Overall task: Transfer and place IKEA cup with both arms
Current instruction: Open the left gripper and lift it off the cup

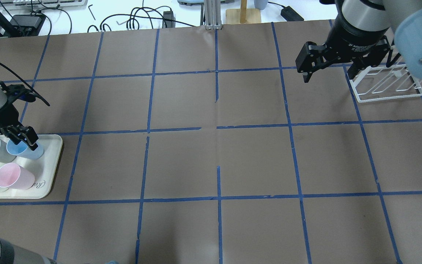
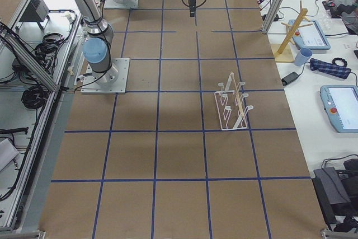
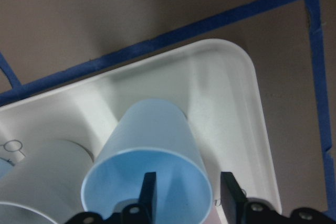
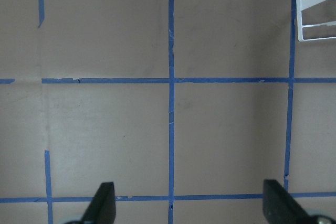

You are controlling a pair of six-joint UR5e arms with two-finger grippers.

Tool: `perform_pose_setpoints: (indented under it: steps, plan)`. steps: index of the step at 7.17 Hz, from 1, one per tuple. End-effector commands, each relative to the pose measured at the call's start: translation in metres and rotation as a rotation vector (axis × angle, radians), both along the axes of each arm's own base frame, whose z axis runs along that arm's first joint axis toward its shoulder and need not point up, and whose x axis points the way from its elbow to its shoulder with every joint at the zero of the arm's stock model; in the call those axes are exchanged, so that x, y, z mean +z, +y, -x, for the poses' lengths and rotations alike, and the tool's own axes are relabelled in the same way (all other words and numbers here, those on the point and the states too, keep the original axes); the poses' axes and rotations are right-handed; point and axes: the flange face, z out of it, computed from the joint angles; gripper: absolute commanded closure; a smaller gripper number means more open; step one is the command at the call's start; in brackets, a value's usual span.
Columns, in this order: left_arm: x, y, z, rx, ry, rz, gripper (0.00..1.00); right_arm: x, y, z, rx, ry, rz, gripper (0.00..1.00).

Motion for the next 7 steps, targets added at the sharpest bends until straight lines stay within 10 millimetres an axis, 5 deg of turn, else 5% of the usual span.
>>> perform_pose_setpoints:
  steps: [1,3,5,7]
  plan:
    - [0.05,-0.006,0.02,0.021,0.035,0.032,0.0,0.004,-0.001,-0.008,0.009,-0.073,0.019,0.0]
    - [0.111,-0.013,0.074,0.155,0.076,0.086,0.0,-0.003,0.002,-0.006,0.011,-0.052,-0.003,0.0]
    - [0.173,0.0,0.176,0.17,0.079,0.173,0.0,-0.001,0.001,-0.006,0.011,-0.052,0.009,0.0]
    - [0.201,0.027,0.257,0.152,0.076,0.214,0.0,-0.002,0.002,-0.006,0.012,-0.053,0.007,0.0]
